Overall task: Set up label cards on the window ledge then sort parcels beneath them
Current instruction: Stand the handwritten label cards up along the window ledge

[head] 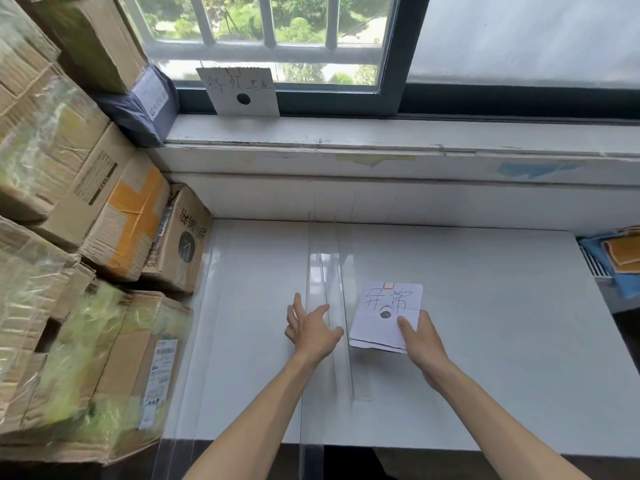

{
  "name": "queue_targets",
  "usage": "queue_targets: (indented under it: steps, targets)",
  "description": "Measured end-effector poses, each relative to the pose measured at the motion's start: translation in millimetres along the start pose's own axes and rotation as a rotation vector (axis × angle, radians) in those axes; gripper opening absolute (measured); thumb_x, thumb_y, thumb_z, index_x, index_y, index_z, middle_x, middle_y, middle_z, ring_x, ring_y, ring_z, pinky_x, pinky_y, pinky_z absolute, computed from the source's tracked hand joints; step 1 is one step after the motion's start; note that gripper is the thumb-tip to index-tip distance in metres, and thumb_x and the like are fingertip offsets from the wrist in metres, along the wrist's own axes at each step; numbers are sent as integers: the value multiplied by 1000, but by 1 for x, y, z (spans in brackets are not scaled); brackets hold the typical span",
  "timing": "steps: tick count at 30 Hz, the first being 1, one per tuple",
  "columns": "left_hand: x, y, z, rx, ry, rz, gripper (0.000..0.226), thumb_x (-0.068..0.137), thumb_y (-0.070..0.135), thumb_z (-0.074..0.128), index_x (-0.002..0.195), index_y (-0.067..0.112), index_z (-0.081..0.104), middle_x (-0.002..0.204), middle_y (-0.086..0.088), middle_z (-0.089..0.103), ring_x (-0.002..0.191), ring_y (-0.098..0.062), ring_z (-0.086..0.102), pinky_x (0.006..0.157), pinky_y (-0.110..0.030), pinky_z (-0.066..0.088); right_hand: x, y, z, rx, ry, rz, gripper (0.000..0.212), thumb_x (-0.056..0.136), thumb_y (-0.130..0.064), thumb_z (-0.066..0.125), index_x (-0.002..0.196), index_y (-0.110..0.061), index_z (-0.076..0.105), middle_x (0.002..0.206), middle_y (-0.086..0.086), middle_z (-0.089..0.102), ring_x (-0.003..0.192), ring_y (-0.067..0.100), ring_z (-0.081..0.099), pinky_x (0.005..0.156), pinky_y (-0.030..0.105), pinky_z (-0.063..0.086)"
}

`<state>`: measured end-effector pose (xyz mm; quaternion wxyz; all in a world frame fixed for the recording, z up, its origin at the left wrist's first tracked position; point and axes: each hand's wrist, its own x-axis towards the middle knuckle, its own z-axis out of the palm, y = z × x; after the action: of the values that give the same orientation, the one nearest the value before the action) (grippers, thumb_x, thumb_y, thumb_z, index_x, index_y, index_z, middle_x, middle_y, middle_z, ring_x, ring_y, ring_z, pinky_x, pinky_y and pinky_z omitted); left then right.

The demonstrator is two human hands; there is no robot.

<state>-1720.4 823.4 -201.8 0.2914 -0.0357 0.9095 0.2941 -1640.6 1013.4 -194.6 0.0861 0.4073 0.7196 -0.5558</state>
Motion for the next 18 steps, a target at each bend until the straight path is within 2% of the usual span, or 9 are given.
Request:
queue_targets:
  steps: [2, 5, 7, 9, 10, 12, 13, 15, 18]
  targets:
    - [-1, 3, 7, 120, 61, 109, 58, 85, 32, 64, 141, 25, 49, 164, -8, -8, 150, -29, -7, 117, -43, 12, -3, 1, -5, -6, 20, 3, 20, 103, -26, 47, 123, -23, 49, 116, -9, 61, 107, 17, 59, 81, 34, 46]
    - [-6, 8, 17, 235, 149, 275, 60, 90, 36, 58, 144, 16, 40, 159, -10, 13, 144, -31, 20, 111, -38, 30, -5, 6, -16, -15, 54, 7, 19, 103, -28, 47, 121, -24, 49, 115, -9, 62, 106, 18, 59, 81, 34, 45]
    - [-8, 14, 23, 209, 96, 217, 60, 91, 39, 58, 142, 15, 37, 150, -9, 24, 127, -30, 44, 94, -38, 45, -6, 11, -24, -14, 66, 17, 19, 103, -28, 47, 121, -24, 49, 115, -9, 62, 106, 18, 59, 81, 34, 46]
    - [-8, 18, 28, 212, 7, 120, 47, 90, 37, 60, 127, 11, 47, 142, -10, 28, 107, -33, 55, 79, -36, 47, -7, 17, -33, -6, 69, 23, 20, 103, -28, 47, 122, -23, 49, 116, -8, 62, 107, 18, 59, 83, 35, 46]
    - [-8, 20, 31, 213, -25, 104, 34, 90, 32, 60, 113, 9, 52, 138, -10, 31, 97, -34, 58, 73, -34, 46, -7, 19, -37, 0, 71, 25, 20, 103, -27, 47, 122, -23, 49, 116, -7, 62, 107, 18, 59, 83, 36, 46]
    - [-10, 21, 37, 230, -41, 103, 13, 89, 17, 57, 86, 8, 48, 130, -10, 39, 77, -32, 54, 64, -33, 41, -6, 23, -45, 6, 69, 30, 19, 103, -27, 48, 122, -23, 49, 116, -7, 61, 106, 18, 59, 84, 36, 46]
    - [-11, 22, 41, 250, -31, 108, 17, 89, 11, 55, 78, 9, 43, 126, -10, 42, 73, -30, 50, 62, -33, 38, -6, 26, -50, 5, 62, 33, 19, 103, -27, 48, 122, -23, 49, 115, -8, 61, 106, 18, 59, 84, 36, 46]
    - [-17, 28, 50, 278, -12, 108, 24, 90, 5, 52, 72, 11, 37, 120, -10, 46, 70, -27, 45, 62, -33, 35, -4, 31, -59, 2, 45, 33, 20, 103, -28, 48, 122, -24, 50, 116, -9, 61, 107, 18, 59, 85, 36, 46]
    - [-23, 42, 66, 278, 27, 112, 14, 90, 4, 52, 81, 9, 42, 117, -10, 47, 72, -27, 44, 63, -32, 34, -1, 39, -76, 9, 22, 26, 20, 103, -27, 47, 123, -24, 49, 114, -9, 61, 106, 17, 59, 83, 34, 45]
